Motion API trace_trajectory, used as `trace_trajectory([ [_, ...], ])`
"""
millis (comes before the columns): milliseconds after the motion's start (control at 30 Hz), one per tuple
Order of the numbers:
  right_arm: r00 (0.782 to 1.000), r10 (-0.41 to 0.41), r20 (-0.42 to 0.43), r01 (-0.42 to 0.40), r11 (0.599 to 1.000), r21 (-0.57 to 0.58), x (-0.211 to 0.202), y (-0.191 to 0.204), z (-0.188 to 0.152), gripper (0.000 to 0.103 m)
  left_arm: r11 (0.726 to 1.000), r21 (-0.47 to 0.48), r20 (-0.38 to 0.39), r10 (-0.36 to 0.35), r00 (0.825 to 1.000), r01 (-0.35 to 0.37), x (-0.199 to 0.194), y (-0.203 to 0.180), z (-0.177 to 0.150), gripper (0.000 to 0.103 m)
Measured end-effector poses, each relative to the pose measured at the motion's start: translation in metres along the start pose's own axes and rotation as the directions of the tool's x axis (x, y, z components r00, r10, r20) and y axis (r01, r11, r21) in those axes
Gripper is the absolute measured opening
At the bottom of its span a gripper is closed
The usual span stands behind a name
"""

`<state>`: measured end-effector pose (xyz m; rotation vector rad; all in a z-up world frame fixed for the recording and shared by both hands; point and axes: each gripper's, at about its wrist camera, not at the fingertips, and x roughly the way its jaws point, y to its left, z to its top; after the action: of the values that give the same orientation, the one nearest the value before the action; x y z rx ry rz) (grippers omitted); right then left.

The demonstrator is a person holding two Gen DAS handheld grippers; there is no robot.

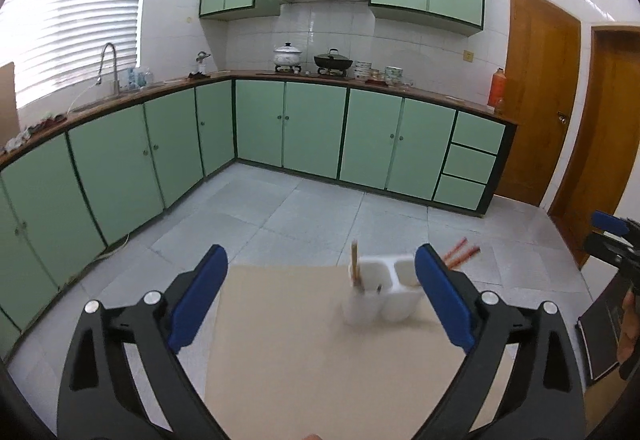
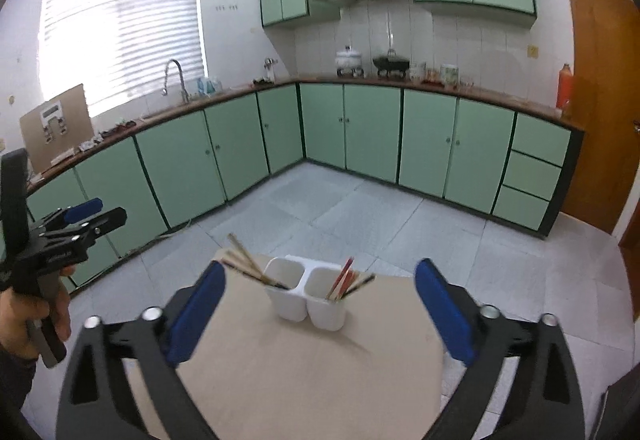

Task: Organize utensils

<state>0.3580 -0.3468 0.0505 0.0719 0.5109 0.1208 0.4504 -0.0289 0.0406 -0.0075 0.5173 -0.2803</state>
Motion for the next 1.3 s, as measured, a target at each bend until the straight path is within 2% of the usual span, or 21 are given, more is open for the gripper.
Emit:
trace_trajectory([
  [67,1.0,0.013,0.02,-0.014,1.0,0.021,-0.022,0.003,-0.023,0.097,1.0,-0.003,0.005,0.014,1.0,-0.013,-0.017,0.004,-0.015,0.095],
  [233,0.999,0.001,0.039,-0.004,0.997,0.072,-0.066,0.012,-0.081,0.097,0.993,0.046,0.031,0.103,0.994,-0.104,-0.074,0.004,-0.072,0.098],
  [467,0.996,-0.091,0.009,0.089,0.987,0.13,-0.109,0.03,-0.16,0.097,0.993,-0.02,-0.033,0.119,0.992,-0.12,-0.134,0.004,-0.145,0.098],
  [633,0.982,-0.191,-0.01,0.19,0.971,0.143,-0.131,0.051,-0.205,0.097,0.99,-0.004,-0.049,0.139,0.989,-0.139,-0.167,-0.009,-0.184,0.098],
  [800,0.984,-0.171,-0.05,0.176,0.978,0.115,-0.147,0.068,-0.233,0.097,0.99,0.016,-0.097,0.139,0.986,-0.138,-0.197,-0.025,-0.222,0.098],
  [933,0.983,-0.178,-0.045,0.182,0.979,0.095,-0.165,0.084,-0.245,0.097,0.985,0.007,-0.119,0.174,0.978,-0.175,-0.219,-0.031,-0.243,0.098],
  [1067,0.979,-0.196,-0.051,0.2,0.974,0.106,-0.184,0.093,-0.247,0.097,0.977,-0.022,-0.123,0.21,0.97,-0.214,-0.238,-0.032,-0.251,0.098],
  [1300,0.978,-0.208,-0.026,0.21,0.972,0.103,-0.218,0.106,-0.242,0.097,0.977,-0.02,-0.102,0.208,0.973,-0.211,-0.272,-0.038,-0.253,0.098],
])
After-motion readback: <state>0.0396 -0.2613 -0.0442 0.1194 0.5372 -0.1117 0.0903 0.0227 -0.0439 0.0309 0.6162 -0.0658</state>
